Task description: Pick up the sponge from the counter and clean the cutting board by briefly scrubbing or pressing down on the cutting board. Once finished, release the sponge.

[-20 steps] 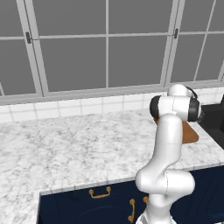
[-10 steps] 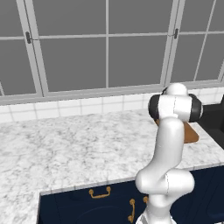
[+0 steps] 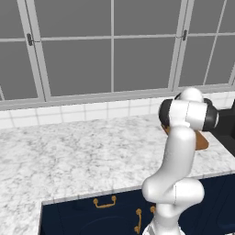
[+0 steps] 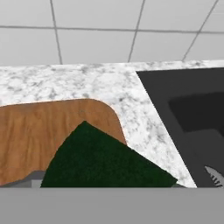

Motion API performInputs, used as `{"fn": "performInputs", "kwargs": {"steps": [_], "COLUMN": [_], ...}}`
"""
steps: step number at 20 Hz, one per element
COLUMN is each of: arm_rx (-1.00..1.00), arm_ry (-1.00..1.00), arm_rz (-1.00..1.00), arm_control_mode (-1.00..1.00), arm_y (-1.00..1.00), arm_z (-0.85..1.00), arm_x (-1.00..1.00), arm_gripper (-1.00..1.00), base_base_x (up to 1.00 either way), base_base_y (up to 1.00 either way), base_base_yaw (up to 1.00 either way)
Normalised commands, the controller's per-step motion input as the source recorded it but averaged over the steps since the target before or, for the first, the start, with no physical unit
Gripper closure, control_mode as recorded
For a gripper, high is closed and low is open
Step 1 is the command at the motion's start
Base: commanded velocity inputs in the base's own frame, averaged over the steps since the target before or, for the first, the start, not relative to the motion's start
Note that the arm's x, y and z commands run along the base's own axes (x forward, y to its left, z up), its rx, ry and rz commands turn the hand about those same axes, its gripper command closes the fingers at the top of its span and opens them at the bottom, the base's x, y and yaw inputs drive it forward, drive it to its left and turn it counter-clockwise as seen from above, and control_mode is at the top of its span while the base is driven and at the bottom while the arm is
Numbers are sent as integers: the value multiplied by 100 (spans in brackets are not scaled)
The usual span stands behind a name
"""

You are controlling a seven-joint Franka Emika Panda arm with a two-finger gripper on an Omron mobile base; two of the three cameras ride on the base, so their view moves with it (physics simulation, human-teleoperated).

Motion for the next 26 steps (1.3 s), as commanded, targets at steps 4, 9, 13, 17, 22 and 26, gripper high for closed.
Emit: {"fn": "performInputs", "kwargs": {"steps": [4,9,13,17,22,26], "arm_rx": [0,0,0,0,0,-1], "arm_ry": [0,-5,-12,-27,-34,-17], "arm_rz": [-3,0,0,0,-3,-7], "arm_control_mode": [-100,-100,-100,-100,-100,-100], "arm_y": [-2,0,0,22,50,65], "arm_z": [-63,-100,-100,-100,-100,-100], "arm_x": [-51,-2,-1,-2,-35,-28], "arm_gripper": [100,100,100,100,100,100], "base_base_x": [0,0,0,0,0,0], "base_base_y": [0,0,0,0,0,0], "base_base_yaw": [0,0,0,0,0,0]}}
